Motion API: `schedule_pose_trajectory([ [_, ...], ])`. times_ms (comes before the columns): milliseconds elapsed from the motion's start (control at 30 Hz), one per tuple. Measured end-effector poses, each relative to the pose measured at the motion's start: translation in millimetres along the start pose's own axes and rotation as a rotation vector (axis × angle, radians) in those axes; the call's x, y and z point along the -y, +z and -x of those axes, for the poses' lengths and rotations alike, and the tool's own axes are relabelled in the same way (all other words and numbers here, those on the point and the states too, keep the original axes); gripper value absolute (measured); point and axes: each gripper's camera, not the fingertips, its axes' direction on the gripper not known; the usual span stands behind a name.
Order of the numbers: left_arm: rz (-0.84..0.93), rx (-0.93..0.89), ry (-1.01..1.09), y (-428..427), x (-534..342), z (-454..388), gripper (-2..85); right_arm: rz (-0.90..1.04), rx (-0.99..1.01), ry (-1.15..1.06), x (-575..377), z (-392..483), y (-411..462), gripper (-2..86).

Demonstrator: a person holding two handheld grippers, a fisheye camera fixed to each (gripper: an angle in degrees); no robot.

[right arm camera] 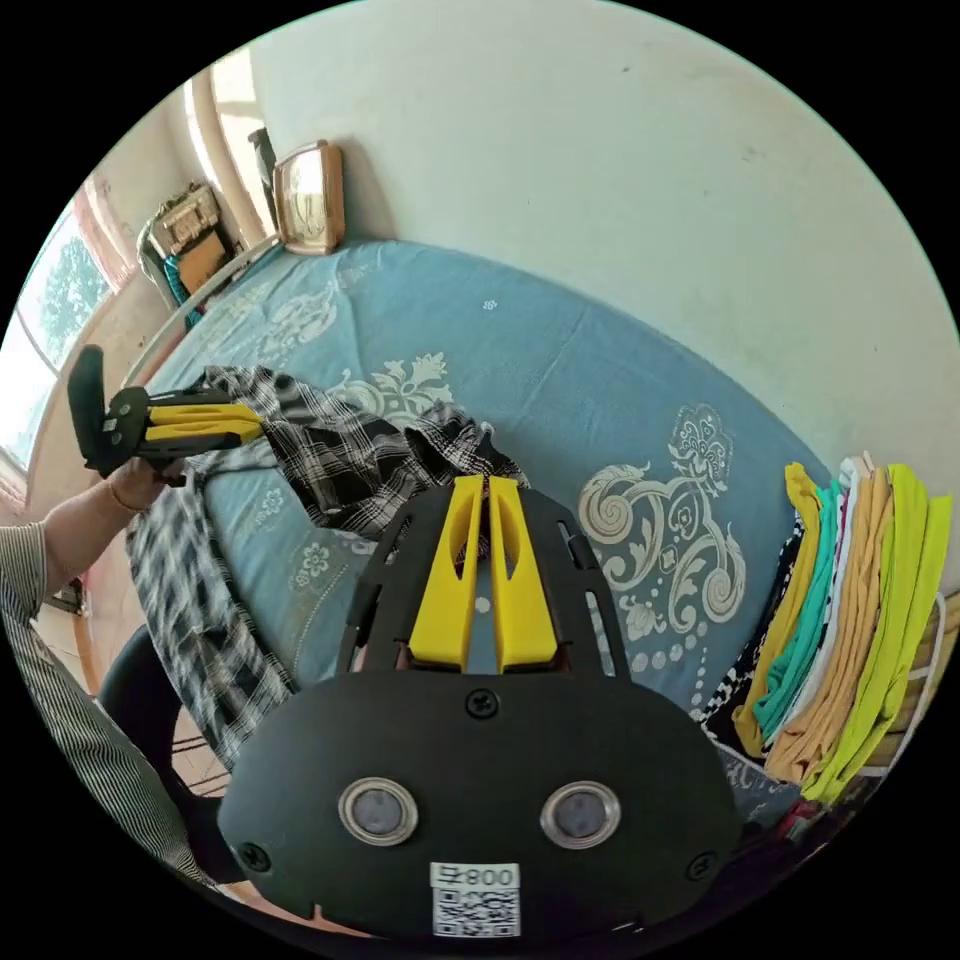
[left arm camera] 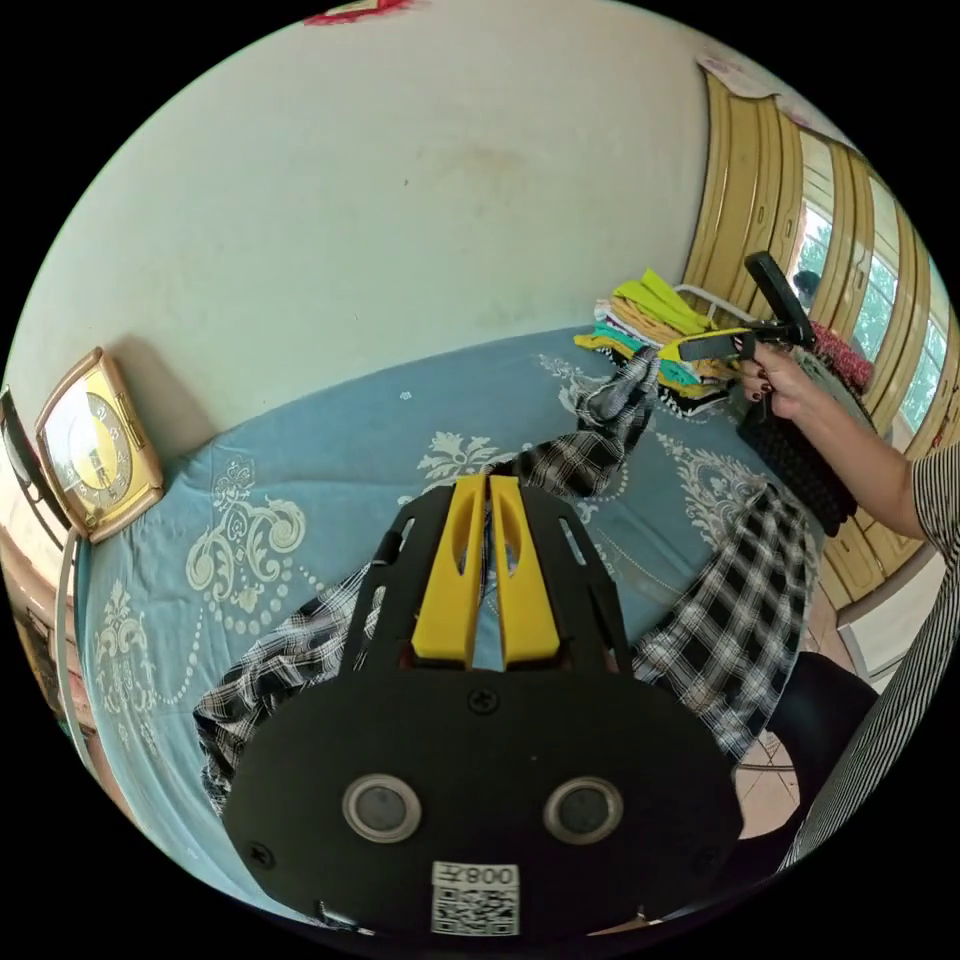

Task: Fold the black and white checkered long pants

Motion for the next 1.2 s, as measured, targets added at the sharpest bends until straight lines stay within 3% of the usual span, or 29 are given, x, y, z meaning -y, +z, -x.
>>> schedule_pose_trajectory([
  [133, -0.106, -0.029, -0.070, -31.1, -9.3, 37.2, 0.8, -0.174, 0.143, 0.113, -45.7, -40.5, -79.1, 0.6],
  [267, -0.114, -0.048, -0.134, -17.9, -5.3, 68.4, 0.8, -0.237, 0.136, 0.215, -76.2, -79.8, -107.4, 0.6],
  [367, -0.038, -0.054, -0.179, 26.0, 1.0, 90.6, 0.9, -0.220, 0.129, 0.346, -91.5, -126.6, -92.7, 0.6],
  [600, 0.169, -0.031, -0.262, 137.6, 4.1, 115.9, 1.2, -0.110, 0.334, 0.710, -126.2, -243.0, 14.3, 0.6],
  [800, 0.157, 0.017, -0.199, 147.3, 0.7, 115.2, 2.0, -0.179, 0.388, 0.765, -153.3, -275.7, 35.6, 0.5],
  [967, 0.151, -0.007, -0.252, 133.5, -16.7, 141.6, 4.1, -0.193, 0.322, 0.746, -161.4, -288.5, 28.0, 0.4],
  [1067, 0.136, -0.146, -0.280, 121.5, -38.1, 150.0, 6.0, -0.190, 0.223, 0.729, -156.8, -287.3, 23.3, 0.3],
  [1133, 0.209, -0.230, -0.217, 126.8, -56.1, 133.9, 6.2, -0.214, 0.169, 0.704, -151.9, -284.1, 20.6, 0.6],
  [1200, 0.318, -0.158, -0.152, 140.6, -67.7, 117.7, 5.1, -0.203, 0.181, 0.692, -147.4, -282.9, 25.3, 1.1],
])
